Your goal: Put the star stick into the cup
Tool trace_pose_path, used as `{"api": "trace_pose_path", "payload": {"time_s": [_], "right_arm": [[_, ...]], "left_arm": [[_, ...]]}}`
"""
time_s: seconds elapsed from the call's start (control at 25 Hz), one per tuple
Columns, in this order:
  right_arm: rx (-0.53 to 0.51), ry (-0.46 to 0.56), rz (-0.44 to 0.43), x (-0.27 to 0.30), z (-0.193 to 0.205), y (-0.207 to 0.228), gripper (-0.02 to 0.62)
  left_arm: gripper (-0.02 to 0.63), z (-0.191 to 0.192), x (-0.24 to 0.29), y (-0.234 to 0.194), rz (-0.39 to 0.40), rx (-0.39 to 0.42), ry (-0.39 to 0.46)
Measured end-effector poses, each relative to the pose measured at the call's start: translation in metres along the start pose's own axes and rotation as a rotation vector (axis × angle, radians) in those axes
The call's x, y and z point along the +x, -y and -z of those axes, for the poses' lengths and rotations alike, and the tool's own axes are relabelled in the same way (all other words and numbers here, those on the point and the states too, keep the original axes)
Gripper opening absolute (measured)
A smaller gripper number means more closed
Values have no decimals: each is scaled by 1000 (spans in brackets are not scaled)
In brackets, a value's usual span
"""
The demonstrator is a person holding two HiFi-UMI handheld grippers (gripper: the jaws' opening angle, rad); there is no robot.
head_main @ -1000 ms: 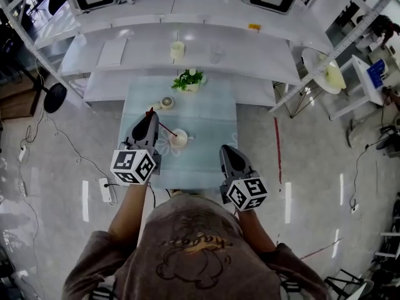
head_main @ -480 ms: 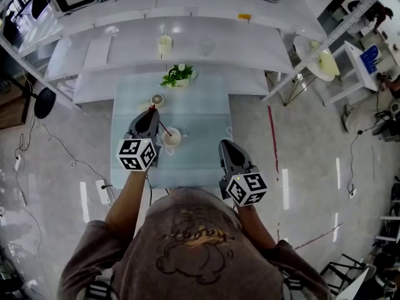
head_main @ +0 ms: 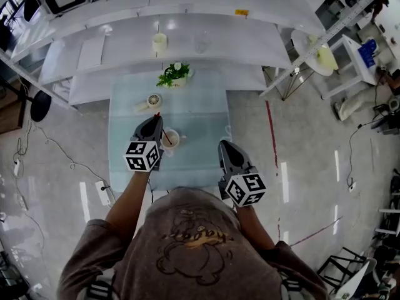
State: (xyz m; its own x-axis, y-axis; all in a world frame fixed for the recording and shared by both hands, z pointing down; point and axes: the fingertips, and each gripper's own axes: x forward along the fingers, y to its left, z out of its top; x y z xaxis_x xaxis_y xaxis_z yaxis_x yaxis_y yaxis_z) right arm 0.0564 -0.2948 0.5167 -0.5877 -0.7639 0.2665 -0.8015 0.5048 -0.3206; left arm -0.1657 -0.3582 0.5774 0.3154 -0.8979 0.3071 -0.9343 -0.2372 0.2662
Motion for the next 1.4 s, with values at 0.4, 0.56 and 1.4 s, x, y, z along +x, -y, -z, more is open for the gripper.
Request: {"api": "trace_pose_path", "payload": {"time_s": [0.4,0.56,1.4], "right_arm": [[19,6,55,-1,2,12,-5],[30,9,79,-4,5,18,-5],[40,18,164,-23,8,29,-5]], "left_arm": [[32,31,23,-2,32,-5,-87],[32,41,30,-4,38,-11,-112],[34,45,51,-20,20,-68,-136]]}}
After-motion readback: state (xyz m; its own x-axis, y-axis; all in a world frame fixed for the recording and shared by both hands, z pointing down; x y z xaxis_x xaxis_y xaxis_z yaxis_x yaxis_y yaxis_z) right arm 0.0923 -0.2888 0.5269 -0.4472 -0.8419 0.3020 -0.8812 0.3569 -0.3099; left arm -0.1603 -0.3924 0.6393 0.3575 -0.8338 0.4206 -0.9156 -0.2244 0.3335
